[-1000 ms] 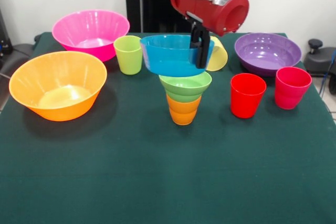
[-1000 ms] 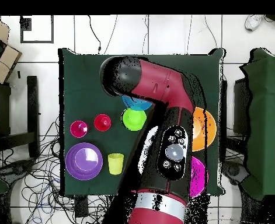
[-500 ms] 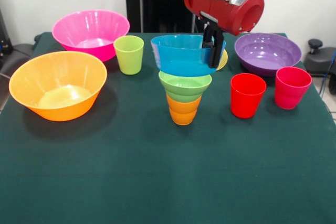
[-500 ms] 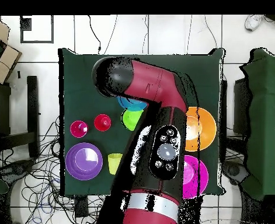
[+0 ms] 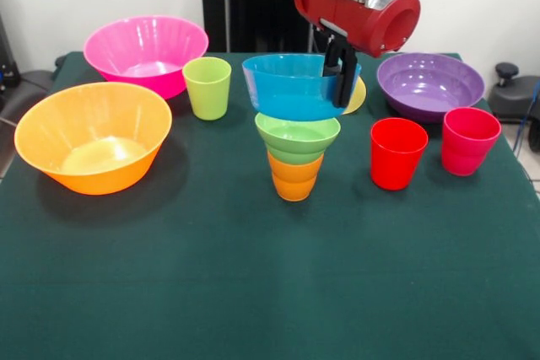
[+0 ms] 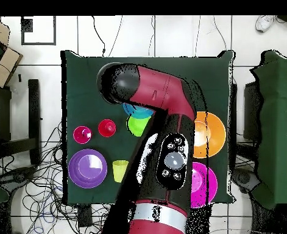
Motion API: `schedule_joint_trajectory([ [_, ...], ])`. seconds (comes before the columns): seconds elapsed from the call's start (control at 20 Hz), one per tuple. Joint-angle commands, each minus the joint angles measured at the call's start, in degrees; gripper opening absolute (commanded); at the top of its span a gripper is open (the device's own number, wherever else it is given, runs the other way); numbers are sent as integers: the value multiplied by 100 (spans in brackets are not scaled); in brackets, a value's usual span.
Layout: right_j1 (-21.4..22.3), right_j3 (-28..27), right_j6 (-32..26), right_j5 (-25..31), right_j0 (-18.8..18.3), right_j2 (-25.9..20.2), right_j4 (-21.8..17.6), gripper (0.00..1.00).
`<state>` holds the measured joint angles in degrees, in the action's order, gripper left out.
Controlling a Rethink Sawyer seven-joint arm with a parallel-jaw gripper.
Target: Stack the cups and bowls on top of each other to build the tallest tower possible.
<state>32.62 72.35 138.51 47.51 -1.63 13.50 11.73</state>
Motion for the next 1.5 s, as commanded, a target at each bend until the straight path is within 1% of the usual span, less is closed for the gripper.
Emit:
schedule_joint_trajectory([
  [0.05, -116, 747, -17, -378, -37, -361, -395, 0],
  [0.55, -97, 865, 0, -614, -23, -353, -412, 0],
  [1.1, -109, 853, 41, -666, -13, -330, -406, 0],
  [1.5, -82, 969, 100, -787, -5, -334, -369, 0],
])
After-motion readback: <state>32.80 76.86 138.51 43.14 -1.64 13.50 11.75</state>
